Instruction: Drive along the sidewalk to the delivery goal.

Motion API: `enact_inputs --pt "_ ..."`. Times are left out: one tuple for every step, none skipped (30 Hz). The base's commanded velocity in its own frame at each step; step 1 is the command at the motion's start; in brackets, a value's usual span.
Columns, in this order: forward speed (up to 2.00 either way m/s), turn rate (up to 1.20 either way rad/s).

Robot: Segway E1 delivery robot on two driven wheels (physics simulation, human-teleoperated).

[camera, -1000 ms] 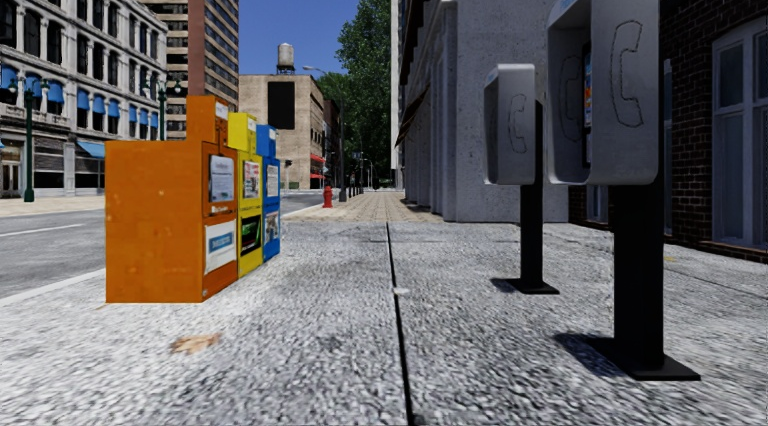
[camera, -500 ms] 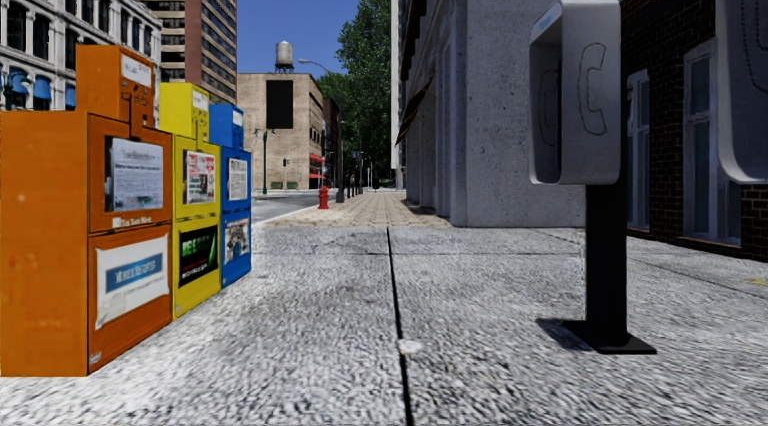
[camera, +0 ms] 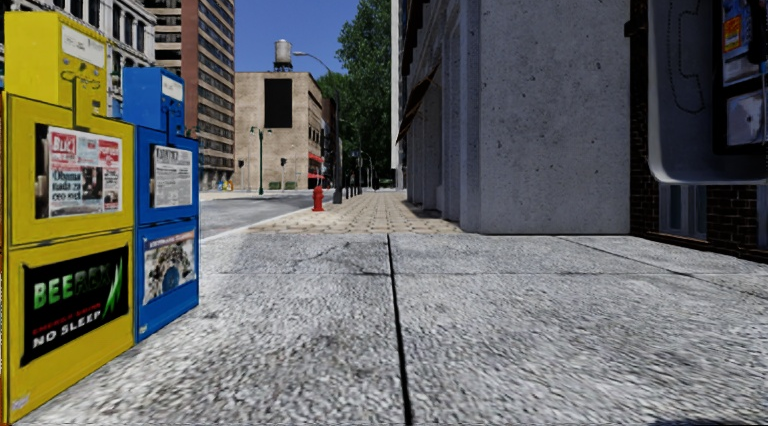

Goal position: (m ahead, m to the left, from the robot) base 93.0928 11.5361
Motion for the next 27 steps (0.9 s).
enact_inputs --pt "2.00 0.00" --pt "2.00 0.00" --pt "2.00 0.00" --pt "2.00 0.00" --pt "2.00 0.00" --pt "2.00 0.00" --pt "2.00 0.00" --pt "2.00 0.00" --pt "2.00 0.17" --pt "2.00 0.20" --pt "2.00 0.20" --pt "2.00 0.20" --pt "2.00 0.08" --pt "2.00 0.03" --pt "2.00 0.00" --pt "2.00 0.00" --pt "2.00 0.00" --pt "2.00 0.00" --pt "2.00 0.00" --pt "2.00 0.00" --pt "2.00 0.00" --pt "2.00 0.00" --pt "2.00 0.00" --pt "2.00 0.00" --pt "2.00 0.00" --pt "2.00 0.00" --pt "2.00 0.00"
